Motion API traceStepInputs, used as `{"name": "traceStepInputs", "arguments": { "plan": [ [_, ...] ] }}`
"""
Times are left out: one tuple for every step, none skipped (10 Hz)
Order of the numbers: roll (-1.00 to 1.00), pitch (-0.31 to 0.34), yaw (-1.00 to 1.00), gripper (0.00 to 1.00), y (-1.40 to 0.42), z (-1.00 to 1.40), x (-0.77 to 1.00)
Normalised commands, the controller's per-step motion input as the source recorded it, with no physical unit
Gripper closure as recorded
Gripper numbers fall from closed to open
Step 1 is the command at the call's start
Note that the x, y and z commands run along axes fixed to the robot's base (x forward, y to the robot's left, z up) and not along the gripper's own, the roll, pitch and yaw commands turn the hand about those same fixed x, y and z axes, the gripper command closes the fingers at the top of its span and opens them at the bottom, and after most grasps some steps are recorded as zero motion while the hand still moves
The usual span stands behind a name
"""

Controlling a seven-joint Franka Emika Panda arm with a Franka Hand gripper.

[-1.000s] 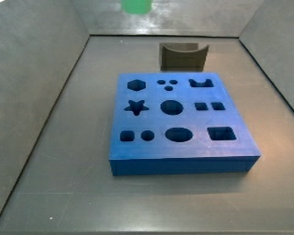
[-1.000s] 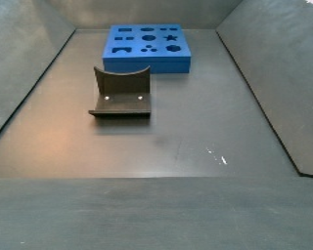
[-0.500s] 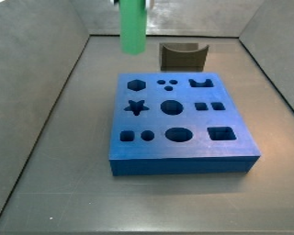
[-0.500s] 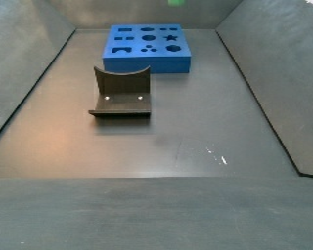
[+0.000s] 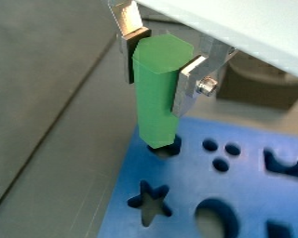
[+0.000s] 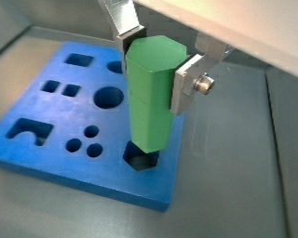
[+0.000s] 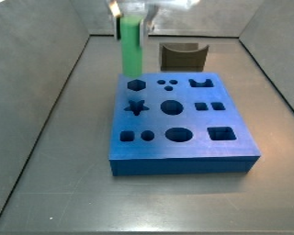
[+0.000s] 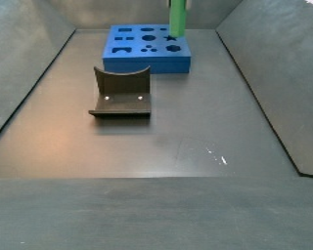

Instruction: Insert the hexagon object.

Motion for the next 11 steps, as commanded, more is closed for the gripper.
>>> {"name": "traceStepInputs", "arguments": {
  "plan": [
    [0.00,0.020,-0.03,1.00,0.00,0.00,0.01],
    [0.00,0.000,0.00,1.00,0.07,-0.01,0.01],
    [0.09,0.003,0.00,1.00,0.02,-0.43,0.15],
    [0.06,0.000,0.00,1.00,0.00,-0.43,0.21],
    [0.05,0.000,0.00,1.00,0.03,-0.28,0.05],
    [0.01,0.000,0.00,1.00,0.03,-0.27,0.00],
    [0.00,0.000,0.00,1.00,0.08,-0.25,0.00],
    [0.02,0.000,0.00,1.00,0.13,-0.23,0.00],
    [0.01,0.000,0.00,1.00,0.14,-0.23,0.00],
    [0.00,0.000,0.00,1.00,0.11,-0.29,0.00],
    [0.00,-0.003,0.00,1.00,0.01,-0.38,0.13]
  ]
}}
